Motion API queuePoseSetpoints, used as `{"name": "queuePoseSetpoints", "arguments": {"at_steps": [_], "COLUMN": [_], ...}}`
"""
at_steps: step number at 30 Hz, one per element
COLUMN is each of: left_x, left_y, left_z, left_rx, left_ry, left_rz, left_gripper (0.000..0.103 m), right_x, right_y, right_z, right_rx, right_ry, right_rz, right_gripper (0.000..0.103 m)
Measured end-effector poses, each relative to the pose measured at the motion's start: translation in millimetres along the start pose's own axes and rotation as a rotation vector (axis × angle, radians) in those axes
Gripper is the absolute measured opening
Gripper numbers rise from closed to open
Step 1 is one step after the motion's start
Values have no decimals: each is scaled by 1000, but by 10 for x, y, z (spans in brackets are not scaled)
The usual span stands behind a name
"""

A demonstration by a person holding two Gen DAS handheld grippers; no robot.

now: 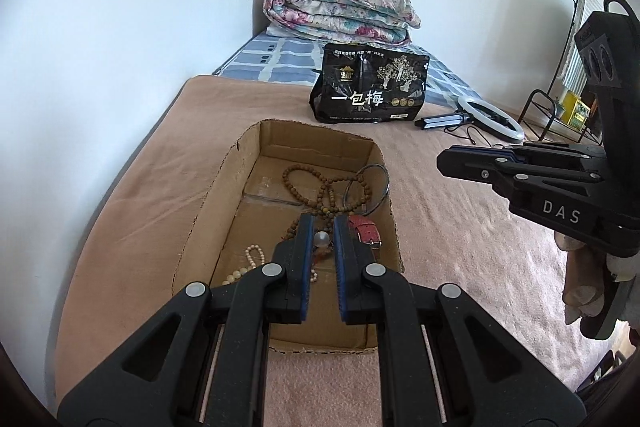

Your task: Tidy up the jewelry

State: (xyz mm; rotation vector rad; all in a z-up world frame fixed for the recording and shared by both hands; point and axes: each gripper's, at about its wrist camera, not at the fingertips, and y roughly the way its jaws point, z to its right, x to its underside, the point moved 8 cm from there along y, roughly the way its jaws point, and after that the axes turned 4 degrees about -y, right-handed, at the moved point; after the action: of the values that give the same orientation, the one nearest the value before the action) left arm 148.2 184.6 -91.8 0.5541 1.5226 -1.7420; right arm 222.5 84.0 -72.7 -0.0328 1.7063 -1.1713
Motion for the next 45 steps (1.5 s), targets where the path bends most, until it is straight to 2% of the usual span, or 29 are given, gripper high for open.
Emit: {"name": "queuePoseSetpoints", "arguments": {"at_steps": [16, 17, 18, 22, 23, 24, 26, 29, 30, 33, 38, 43, 45], "left_x": [-57, -53, -49, -36, -31, -33, -43, -57, -56, -48, -33, -35, -33], "left_y": [71, 76, 81, 98, 104, 111, 92, 64, 58, 32, -13, -54, -84], "left_z": [-170, -182, -193, -236, -244, -246, -251, -238, -238, -216, -160, -126, -106], "left_rx": [-33, -37, -33, -47, -49, -51, -61, -68, -72, -84, -111, -115, -118], "left_ry": [-26, -29, -34, -39, -40, -41, -42, -31, -28, -19, 9, 12, 14], "left_rz": [-10, -13, -17, -22, -26, -27, -11, -1, 0, 9, 21, 28, 29], "left_gripper": [9, 9, 9, 9, 12, 26, 47, 50, 55, 70, 79, 79, 79], "right_x": [-208, -214, -217, -227, -229, -233, -243, -264, -272, -299, -315, -292, -293], "right_y": [291, 293, 291, 300, 297, 284, 253, 212, 196, 154, 86, -10, -87], "right_z": [-122, -126, -127, -134, -130, -125, -112, -99, -93, -78, -53, -15, 6], "right_rx": [-43, -43, -44, -32, -26, -20, -8, 10, 19, 37, 60, 74, 83], "right_ry": [23, 25, 25, 29, 31, 34, 41, 45, 44, 41, 39, 46, 51], "right_rz": [-6, -5, -3, -2, 0, 6, 18, 35, 41, 54, 64, 63, 76], "right_gripper": [7, 14, 25, 40, 49, 59, 69, 81, 86, 91, 94, 95, 103]}}
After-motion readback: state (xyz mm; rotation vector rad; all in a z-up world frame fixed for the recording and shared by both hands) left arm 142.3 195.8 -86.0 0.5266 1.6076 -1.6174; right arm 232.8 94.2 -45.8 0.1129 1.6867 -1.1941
